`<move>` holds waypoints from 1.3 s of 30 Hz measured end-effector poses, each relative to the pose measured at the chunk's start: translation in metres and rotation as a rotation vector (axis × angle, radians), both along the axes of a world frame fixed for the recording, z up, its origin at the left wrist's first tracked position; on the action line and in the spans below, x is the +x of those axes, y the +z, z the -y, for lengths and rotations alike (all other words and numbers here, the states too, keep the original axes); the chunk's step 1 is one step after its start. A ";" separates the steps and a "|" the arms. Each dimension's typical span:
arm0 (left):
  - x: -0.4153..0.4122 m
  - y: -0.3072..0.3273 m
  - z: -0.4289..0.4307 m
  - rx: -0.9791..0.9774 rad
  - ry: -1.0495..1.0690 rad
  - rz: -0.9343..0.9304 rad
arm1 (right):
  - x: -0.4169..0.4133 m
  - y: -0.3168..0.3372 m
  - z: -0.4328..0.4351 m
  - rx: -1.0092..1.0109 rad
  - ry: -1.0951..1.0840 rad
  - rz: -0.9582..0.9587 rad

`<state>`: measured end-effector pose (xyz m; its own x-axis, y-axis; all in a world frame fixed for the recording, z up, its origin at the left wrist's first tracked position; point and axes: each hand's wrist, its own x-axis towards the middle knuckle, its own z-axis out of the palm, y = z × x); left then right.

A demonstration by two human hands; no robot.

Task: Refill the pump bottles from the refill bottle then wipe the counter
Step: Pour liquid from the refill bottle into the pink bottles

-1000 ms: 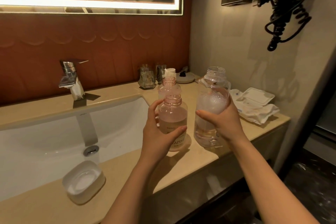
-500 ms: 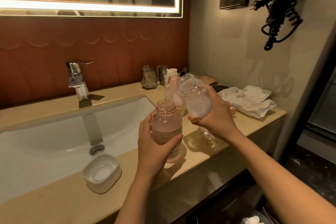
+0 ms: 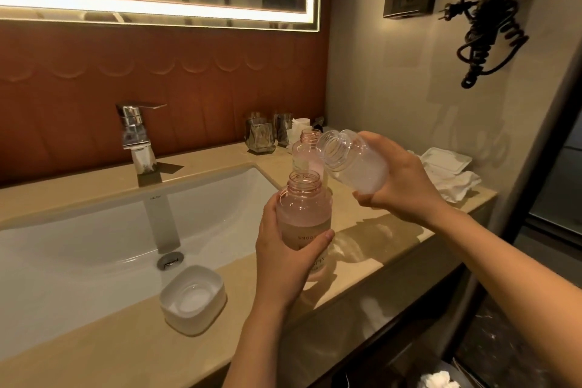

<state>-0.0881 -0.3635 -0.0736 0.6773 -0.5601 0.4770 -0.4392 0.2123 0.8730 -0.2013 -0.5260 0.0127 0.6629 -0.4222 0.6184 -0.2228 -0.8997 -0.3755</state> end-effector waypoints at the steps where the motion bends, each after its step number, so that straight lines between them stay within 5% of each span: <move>1: 0.000 0.000 -0.001 -0.002 -0.010 -0.002 | 0.001 0.001 -0.001 -0.021 0.008 -0.006; 39: 0.004 0.000 0.002 -0.019 -0.046 -0.018 | -0.003 0.030 0.005 -0.357 0.008 -0.182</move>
